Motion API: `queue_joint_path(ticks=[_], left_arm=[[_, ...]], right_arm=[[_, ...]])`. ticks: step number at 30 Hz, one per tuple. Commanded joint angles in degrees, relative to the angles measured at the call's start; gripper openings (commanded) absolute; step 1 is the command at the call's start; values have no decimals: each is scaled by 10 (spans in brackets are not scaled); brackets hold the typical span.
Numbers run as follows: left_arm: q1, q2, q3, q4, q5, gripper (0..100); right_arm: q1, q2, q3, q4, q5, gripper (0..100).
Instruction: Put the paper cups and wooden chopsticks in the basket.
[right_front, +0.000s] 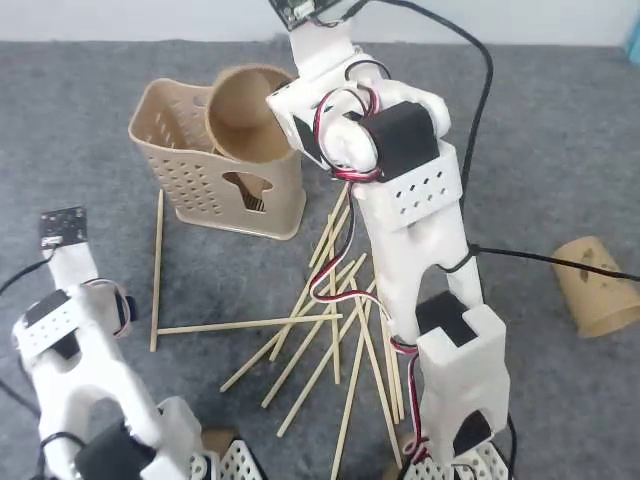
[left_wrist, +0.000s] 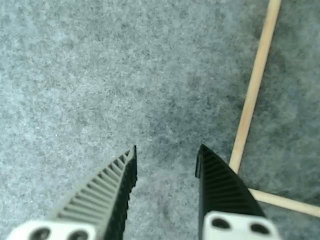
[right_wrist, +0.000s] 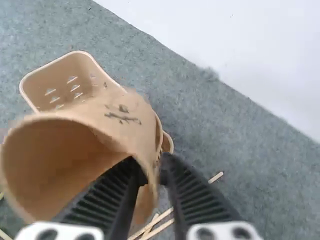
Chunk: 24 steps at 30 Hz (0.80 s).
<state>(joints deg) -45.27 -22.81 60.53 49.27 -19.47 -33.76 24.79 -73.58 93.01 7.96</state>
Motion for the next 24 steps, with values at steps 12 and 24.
queue_joint_path(ticks=[12,24], left_arm=[[2,-18,0,-9,-2,187],[1,-18,0,-9,-4,187]], right_arm=[[6,-110,-60,1,-38,260],[130,-294,142,102,-35,22]])
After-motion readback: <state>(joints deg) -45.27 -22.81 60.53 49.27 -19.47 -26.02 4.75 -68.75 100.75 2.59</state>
